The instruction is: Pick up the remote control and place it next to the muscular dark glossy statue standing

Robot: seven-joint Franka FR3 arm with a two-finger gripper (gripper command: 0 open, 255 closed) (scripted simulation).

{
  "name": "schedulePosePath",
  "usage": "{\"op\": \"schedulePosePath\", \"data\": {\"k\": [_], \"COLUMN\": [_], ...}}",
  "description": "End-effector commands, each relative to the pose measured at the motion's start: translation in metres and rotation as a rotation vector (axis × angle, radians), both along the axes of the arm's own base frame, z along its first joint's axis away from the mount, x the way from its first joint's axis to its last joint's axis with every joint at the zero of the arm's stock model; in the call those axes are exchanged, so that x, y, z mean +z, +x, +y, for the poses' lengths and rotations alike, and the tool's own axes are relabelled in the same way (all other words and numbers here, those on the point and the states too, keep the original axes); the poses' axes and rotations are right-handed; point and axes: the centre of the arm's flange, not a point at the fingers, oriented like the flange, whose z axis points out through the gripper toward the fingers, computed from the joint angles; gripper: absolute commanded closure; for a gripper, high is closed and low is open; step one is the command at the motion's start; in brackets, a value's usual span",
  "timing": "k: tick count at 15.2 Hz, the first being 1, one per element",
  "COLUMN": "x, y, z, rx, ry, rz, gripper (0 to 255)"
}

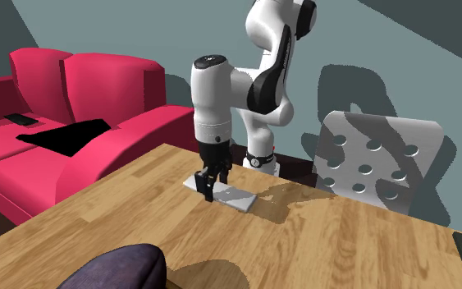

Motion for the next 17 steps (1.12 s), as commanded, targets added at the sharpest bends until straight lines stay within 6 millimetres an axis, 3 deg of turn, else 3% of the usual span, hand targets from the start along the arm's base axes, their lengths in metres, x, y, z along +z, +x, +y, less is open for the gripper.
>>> {"op": "schedulePosePath", "data": {"k": [1,17], "x": [0.011,0.096], "y": [0.0,0.0], "z": [-0.002,-0.002], "rx": [0.0,0.0], "ry": [0.0,0.0], "rz": [0.0,0.0], "gripper": [255,255]}}
